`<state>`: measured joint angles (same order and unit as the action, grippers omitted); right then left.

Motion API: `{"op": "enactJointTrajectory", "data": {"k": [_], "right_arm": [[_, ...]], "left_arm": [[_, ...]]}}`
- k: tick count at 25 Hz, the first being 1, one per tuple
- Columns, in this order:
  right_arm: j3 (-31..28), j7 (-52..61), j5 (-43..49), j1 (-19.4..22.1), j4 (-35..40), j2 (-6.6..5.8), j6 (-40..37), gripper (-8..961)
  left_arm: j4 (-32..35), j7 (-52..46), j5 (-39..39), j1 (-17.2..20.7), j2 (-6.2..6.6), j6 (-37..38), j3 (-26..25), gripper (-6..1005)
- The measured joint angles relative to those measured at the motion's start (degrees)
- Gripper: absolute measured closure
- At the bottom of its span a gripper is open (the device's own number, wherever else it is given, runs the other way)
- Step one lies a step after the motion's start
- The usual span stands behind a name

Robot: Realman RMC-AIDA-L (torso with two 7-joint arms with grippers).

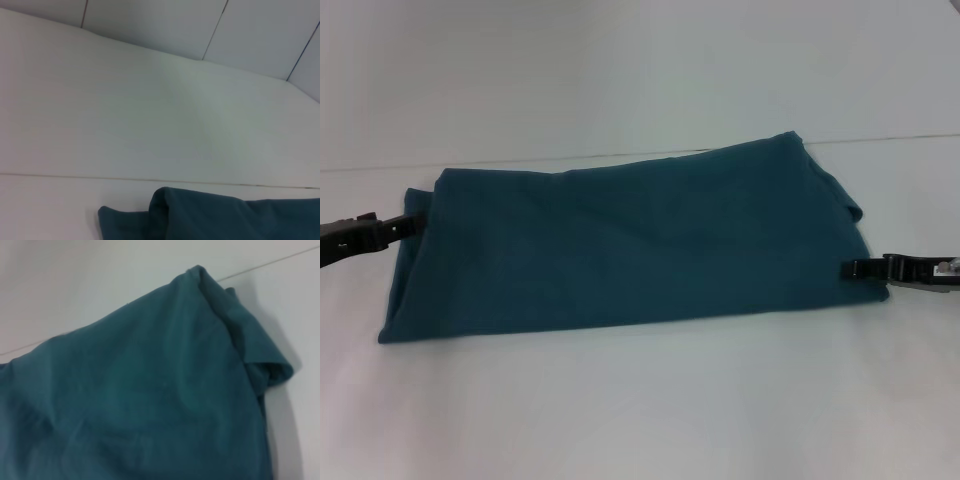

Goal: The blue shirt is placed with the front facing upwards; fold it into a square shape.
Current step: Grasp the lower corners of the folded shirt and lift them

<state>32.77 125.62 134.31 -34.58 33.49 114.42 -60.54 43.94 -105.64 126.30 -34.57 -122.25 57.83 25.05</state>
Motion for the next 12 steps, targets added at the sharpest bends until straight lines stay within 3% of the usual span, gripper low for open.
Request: {"op": "enactJointTrajectory", "data": {"k": [5,10,12], "right_arm": [[-0.48,-0.01,-0.57,0.31,0.66,0.34,-1.02,440],[0.13,-0.06,-0.56,0.43,0.29,0.05,-1.26,661],[0.36,-0.08,-0.41,0.42,0.26,0.04,-1.25,704]], "left_arm": [[0.00,0.00,0.00,0.13,0.00,0.00,0.00,186],[-0.03,0.00,0.00,0.34,-0.01,0.01,0.00,185],[-0.08,0.00,-0.01,0.39,-0.05,0.17,0.02,185]]}}
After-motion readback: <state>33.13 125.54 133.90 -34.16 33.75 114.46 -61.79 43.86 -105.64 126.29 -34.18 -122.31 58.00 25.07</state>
